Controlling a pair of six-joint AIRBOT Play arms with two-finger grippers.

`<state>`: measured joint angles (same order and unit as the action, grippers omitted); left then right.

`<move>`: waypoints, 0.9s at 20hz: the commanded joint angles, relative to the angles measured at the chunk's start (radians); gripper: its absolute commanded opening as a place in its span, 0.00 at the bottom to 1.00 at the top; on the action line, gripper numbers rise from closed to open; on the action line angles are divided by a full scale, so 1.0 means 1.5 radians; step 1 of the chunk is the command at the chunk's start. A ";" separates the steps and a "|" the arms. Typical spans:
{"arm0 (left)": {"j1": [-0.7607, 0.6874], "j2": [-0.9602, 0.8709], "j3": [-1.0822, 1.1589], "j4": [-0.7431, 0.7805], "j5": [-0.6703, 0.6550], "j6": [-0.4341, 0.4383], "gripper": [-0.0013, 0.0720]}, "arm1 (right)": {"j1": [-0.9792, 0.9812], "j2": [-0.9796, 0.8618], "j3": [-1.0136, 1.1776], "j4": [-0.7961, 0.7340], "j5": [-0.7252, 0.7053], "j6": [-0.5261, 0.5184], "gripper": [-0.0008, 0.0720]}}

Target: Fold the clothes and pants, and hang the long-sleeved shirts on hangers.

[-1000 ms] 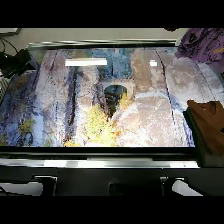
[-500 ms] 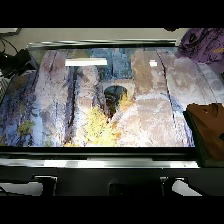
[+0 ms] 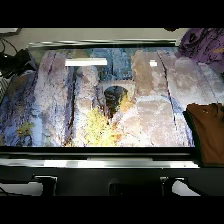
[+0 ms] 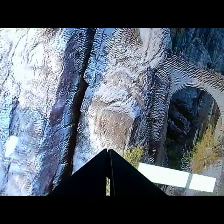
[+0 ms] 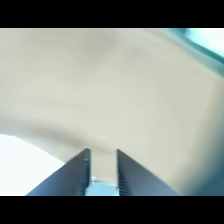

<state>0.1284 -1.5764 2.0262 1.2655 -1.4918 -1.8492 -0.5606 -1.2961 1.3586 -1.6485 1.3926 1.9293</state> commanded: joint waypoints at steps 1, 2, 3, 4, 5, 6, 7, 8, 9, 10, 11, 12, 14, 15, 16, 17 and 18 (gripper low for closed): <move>-0.009 0.016 0.000 0.000 -0.012 0.046 0.04 | 0.157 0.001 0.101 0.296 -0.180 -0.117 0.14; -0.020 0.026 -0.001 0.004 -0.019 0.072 0.04 | 0.240 0.001 0.104 0.303 -0.207 -0.132 0.05; -0.032 0.041 -0.007 0.007 -0.019 0.090 0.04 | 0.320 -0.002 0.104 0.294 -0.219 -0.148 0.05; -0.048 0.060 -0.022 0.013 -0.016 0.111 0.04 | 0.409 -0.006 0.104 0.261 -0.229 -0.162 0.05; -0.066 0.082 -0.045 0.028 -0.013 0.125 0.04 | 0.488 -0.010 0.104 0.214 -0.231 -0.162 0.05; -0.087 0.110 -0.081 0.045 -0.010 0.138 0.04 | 0.569 -0.017 0.104 0.160 -0.229 -0.159 0.05; -0.107 0.140 -0.126 0.061 0.000 0.154 0.04 | 0.634 -0.023 0.104 0.116 -0.223 -0.153 0.05; -0.126 0.174 -0.181 0.075 0.021 0.157 0.04 | 0.692 -0.030 0.104 0.077 -0.217 -0.136 0.05; -0.139 0.205 -0.230 0.077 0.044 0.156 0.04 | 0.738 -0.036 0.104 0.054 -0.217 -0.116 0.05; -0.152 0.232 -0.272 0.077 0.066 0.153 0.04 | 0.768 -0.040 0.104 0.043 -0.222 -0.105 0.05; -0.162 0.251 -0.299 0.077 0.081 0.151 0.04 | 0.790 -0.044 0.104 0.043 -0.229 -0.104 0.05; -0.170 0.262 -0.315 0.080 0.088 0.151 0.04 | 0.806 -0.045 0.104 0.043 -0.237 -0.104 0.05; -0.176 0.266 -0.320 0.087 0.087 0.151 0.04 | 0.817 -0.045 0.104 0.043 -0.250 -0.104 0.05; -0.176 0.265 -0.320 0.088 0.086 0.151 0.04 | 0.817 -0.045 0.104 0.044 -0.249 -0.104 0.05; -0.173 0.265 -0.320 0.088 0.084 0.151 0.04 | 0.817 -0.045 0.104 0.041 -0.247 -0.104 0.05; -0.173 0.265 -0.320 0.087 0.084 0.151 0.04 | 0.817 -0.045 0.104 0.038 -0.245 -0.104 0.05; -0.174 0.264 -0.320 0.087 0.084 0.151 0.04 | 0.817 -0.045 0.104 0.039 -0.241 -0.104 0.05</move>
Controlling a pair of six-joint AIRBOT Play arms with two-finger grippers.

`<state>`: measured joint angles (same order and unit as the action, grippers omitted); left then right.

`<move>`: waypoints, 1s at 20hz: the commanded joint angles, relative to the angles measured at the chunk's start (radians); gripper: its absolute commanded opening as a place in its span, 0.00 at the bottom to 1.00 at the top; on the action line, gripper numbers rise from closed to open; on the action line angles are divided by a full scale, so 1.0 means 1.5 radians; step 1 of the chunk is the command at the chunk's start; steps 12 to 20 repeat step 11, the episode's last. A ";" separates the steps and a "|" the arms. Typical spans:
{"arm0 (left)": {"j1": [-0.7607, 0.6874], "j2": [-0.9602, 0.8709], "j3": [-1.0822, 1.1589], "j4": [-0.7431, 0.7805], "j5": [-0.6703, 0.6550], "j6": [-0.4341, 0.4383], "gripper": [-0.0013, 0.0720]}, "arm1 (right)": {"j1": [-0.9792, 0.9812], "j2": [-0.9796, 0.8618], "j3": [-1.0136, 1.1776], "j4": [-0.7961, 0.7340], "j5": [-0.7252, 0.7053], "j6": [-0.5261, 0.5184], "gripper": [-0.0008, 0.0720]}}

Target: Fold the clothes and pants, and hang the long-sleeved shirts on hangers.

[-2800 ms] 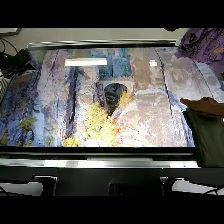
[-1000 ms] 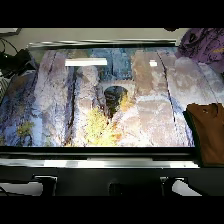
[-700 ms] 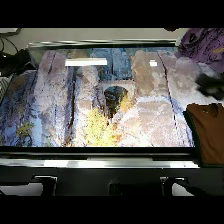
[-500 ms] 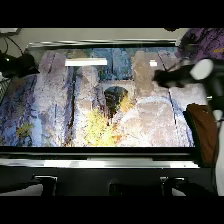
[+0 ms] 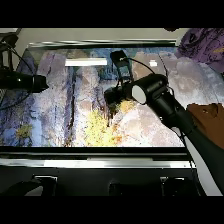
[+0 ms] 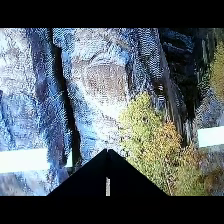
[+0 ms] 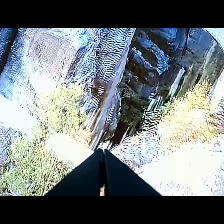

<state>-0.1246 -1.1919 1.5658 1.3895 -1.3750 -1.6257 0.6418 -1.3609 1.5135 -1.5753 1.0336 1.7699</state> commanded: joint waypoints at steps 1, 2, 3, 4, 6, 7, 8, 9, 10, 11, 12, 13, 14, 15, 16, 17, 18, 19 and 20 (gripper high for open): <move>-0.005 0.008 -0.013 0.004 0.006 0.002 0.04 | 0.016 -0.001 0.001 -0.010 -0.004 0.002 0.05; -0.005 0.008 -0.013 0.004 0.006 0.002 0.04 | 0.016 -0.001 0.001 -0.010 -0.004 0.002 0.05; -0.005 0.008 -0.013 0.004 0.007 0.002 0.04 | 0.016 -0.001 0.001 -0.010 -0.004 0.002 0.05; -0.005 0.008 -0.013 0.004 0.007 0.002 0.04 | 0.016 -0.001 0.001 -0.010 -0.004 0.002 0.05; -0.005 0.008 -0.013 0.004 0.007 0.002 0.04 | 0.016 -0.001 0.001 -0.010 -0.007 0.002 0.05; -0.005 0.008 -0.013 0.004 0.007 0.002 0.04 | 0.016 -0.001 0.001 -0.010 -0.009 0.002 0.05; -0.005 0.008 -0.013 0.004 0.007 0.002 0.04 | 0.016 -0.001 0.001 -0.010 -0.009 0.002 0.05; -0.005 0.008 -0.013 0.004 0.007 0.002 0.04 | 0.016 -0.001 0.001 -0.010 -0.009 0.002 0.05; -0.005 0.008 -0.013 0.004 0.007 0.002 0.04 | 0.016 -0.001 0.001 -0.010 -0.009 0.002 0.05; -0.005 0.008 -0.013 0.004 0.007 0.002 0.04 | 0.016 -0.001 0.001 -0.010 -0.009 0.002 0.05; -0.005 0.008 -0.013 0.004 0.007 0.002 0.04 | 0.016 -0.001 0.001 -0.010 -0.009 0.002 0.05; -0.005 0.008 -0.013 0.004 0.007 0.002 0.04 | 0.016 -0.001 0.001 -0.010 -0.009 0.002 0.05; -0.005 0.008 -0.013 0.004 0.007 0.002 0.04 | 0.016 -0.001 0.001 -0.010 -0.009 0.002 0.05; -0.005 0.008 -0.013 0.004 0.007 0.002 0.04 | 0.016 -0.001 0.001 -0.010 -0.009 0.002 0.05; -0.005 0.008 -0.013 0.004 0.007 0.002 0.04 | 0.016 -0.001 0.001 -0.010 -0.009 0.002 0.05; -0.005 0.008 -0.013 0.004 0.007 0.002 0.04 | 0.016 -0.001 0.001 -0.010 -0.009 0.002 0.05; -0.005 0.008 -0.013 0.004 0.007 0.002 0.04 | 0.016 -0.001 0.001 -0.010 -0.009 0.002 0.05; -0.005 0.008 -0.013 0.004 0.007 0.002 0.04 | 0.016 -0.001 0.001 -0.010 -0.009 0.002 0.05; -0.005 0.008 -0.013 0.004 0.007 0.002 0.04 | 0.016 -0.001 0.001 -0.010 -0.009 0.002 0.05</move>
